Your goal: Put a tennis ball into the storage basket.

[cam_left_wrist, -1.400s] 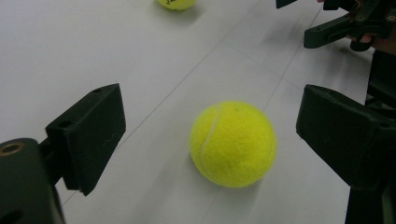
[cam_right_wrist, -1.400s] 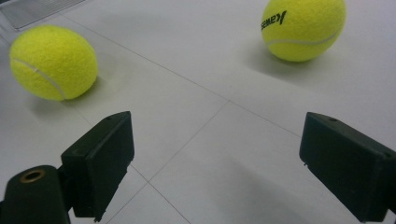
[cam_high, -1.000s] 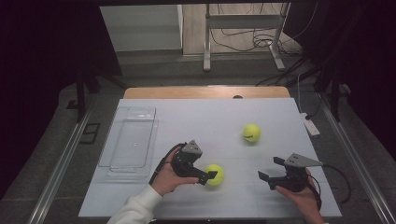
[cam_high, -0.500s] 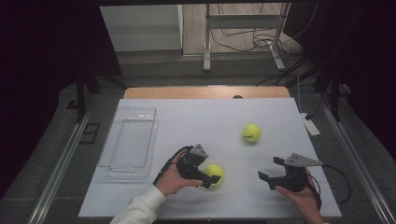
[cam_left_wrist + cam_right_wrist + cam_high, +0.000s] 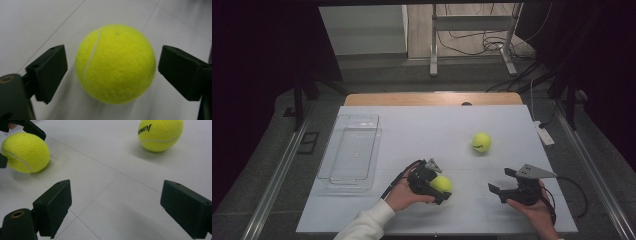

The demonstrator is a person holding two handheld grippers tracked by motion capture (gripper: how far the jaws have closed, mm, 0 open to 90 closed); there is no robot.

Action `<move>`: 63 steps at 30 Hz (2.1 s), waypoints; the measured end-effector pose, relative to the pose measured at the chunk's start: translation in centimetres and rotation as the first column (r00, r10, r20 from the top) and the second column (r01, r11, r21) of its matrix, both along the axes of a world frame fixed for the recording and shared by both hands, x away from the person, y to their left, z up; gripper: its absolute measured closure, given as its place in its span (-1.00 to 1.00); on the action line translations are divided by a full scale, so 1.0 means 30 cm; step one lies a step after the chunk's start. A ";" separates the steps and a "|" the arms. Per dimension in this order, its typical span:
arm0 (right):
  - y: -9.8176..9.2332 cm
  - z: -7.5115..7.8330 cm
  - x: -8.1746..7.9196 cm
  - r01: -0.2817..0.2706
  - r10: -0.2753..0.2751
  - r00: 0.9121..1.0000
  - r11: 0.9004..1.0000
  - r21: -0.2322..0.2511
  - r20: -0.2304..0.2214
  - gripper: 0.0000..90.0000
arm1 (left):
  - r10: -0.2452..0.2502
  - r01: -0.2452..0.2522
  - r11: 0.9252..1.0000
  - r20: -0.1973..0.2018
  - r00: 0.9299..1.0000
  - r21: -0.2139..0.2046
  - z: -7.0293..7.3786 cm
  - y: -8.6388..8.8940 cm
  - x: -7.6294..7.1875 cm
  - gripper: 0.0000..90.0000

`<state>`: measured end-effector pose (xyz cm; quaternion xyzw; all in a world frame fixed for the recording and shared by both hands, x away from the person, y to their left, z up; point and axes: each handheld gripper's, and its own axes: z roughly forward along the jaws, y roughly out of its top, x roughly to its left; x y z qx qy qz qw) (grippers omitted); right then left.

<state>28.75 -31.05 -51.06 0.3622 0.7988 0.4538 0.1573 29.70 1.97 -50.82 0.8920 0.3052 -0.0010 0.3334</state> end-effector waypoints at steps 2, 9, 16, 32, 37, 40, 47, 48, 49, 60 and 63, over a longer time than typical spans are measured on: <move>0.000 0.000 -0.001 0.000 0.000 1.000 1.000 -0.002 0.001 -0.76 | 0.000 0.000 1.000 0.008 1.000 0.018 -0.004 -0.005 -0.003 -0.63; 0.000 0.000 -0.001 -0.001 0.001 1.000 1.000 -0.002 0.002 -0.76 | -0.023 0.022 0.999 0.023 0.999 0.023 -0.004 -0.009 -0.010 -0.43; 0.000 0.002 -0.003 0.000 0.000 1.000 1.000 0.003 0.002 -0.76 | -0.031 0.030 0.999 0.051 0.998 0.018 -0.002 -0.009 -0.015 -0.42; -0.001 0.003 -0.003 0.001 -0.001 1.000 1.000 -0.001 0.005 -0.76 | -0.018 0.021 0.999 0.095 0.995 -0.040 0.034 0.016 -0.029 -0.42; -0.001 0.002 -0.003 0.003 -0.003 1.000 1.000 -0.002 0.004 -0.76 | -0.019 0.026 0.998 0.108 0.994 -0.060 0.055 0.024 -0.034 -0.42; -0.001 0.002 -0.003 0.003 -0.003 1.000 1.000 -0.003 0.004 -0.75 | -0.005 0.015 0.997 0.127 0.992 -0.077 0.069 0.031 -0.037 -0.42; -0.002 0.002 -0.002 0.004 -0.004 1.000 1.000 -0.005 0.006 -0.75 | 0.036 -0.016 0.992 0.160 0.986 -0.124 0.105 0.065 -0.037 -0.42; -0.002 0.002 -0.002 0.004 -0.004 1.000 1.000 -0.005 0.006 -0.75 | 0.036 -0.016 0.992 0.160 0.986 -0.124 0.105 0.065 -0.037 -0.42; -0.002 0.001 -0.002 0.004 -0.004 1.000 1.000 -0.006 0.006 -0.75 | 0.040 -0.018 0.991 0.160 0.986 -0.131 0.108 0.070 -0.037 -0.42; -0.002 0.000 -0.001 0.005 -0.005 1.000 1.000 -0.007 0.007 -0.75 | 0.054 -0.025 0.986 0.176 0.983 -0.164 0.143 0.095 -0.041 -0.42; -0.002 0.000 -0.001 0.004 -0.004 1.000 1.000 -0.008 0.007 -0.75 | 0.060 -0.028 0.984 0.181 0.982 -0.175 0.153 0.102 -0.043 -0.42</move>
